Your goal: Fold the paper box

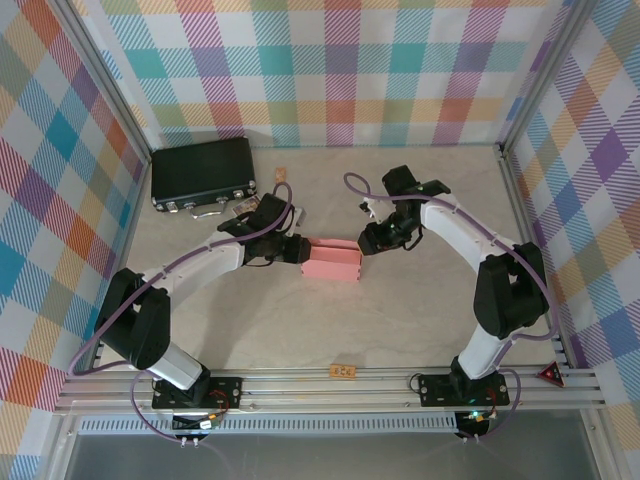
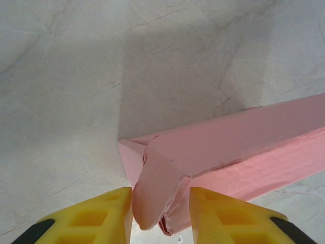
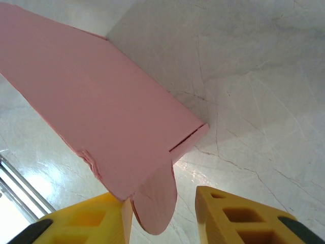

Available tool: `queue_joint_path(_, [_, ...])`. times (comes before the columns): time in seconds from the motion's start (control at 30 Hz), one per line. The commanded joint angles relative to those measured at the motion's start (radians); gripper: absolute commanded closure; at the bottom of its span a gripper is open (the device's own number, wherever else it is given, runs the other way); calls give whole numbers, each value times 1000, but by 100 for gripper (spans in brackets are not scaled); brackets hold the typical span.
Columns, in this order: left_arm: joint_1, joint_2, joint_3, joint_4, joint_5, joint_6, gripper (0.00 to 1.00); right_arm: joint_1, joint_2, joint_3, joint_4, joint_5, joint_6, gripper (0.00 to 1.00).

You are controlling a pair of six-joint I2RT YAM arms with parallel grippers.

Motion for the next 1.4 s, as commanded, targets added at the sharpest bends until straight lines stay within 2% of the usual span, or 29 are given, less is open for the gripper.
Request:
queue_joint_path(0.0, [3, -53, -4, 0, -15, 20, 65, 5, -36, -17, -22, -5, -6, 62])
queue_joint_path(0.3, [1, -88, -25, 5, -42, 32, 63, 5, -54, -31, -17, -7, 0, 62])
queue_joint_path(0.53, [1, -60, -19, 11, -31, 31, 64, 5, -57, -34, -19, -21, 7, 69])
queue_joint_path(0.83, [1, -54, -21, 28, -2, 26, 76, 5, -51, -31, -14, -60, 18, 76])
queue_joint_path(1.37, [1, -45, -30, 29, 13, 25, 82, 6, -40, -25, -7, -111, 43, 80])
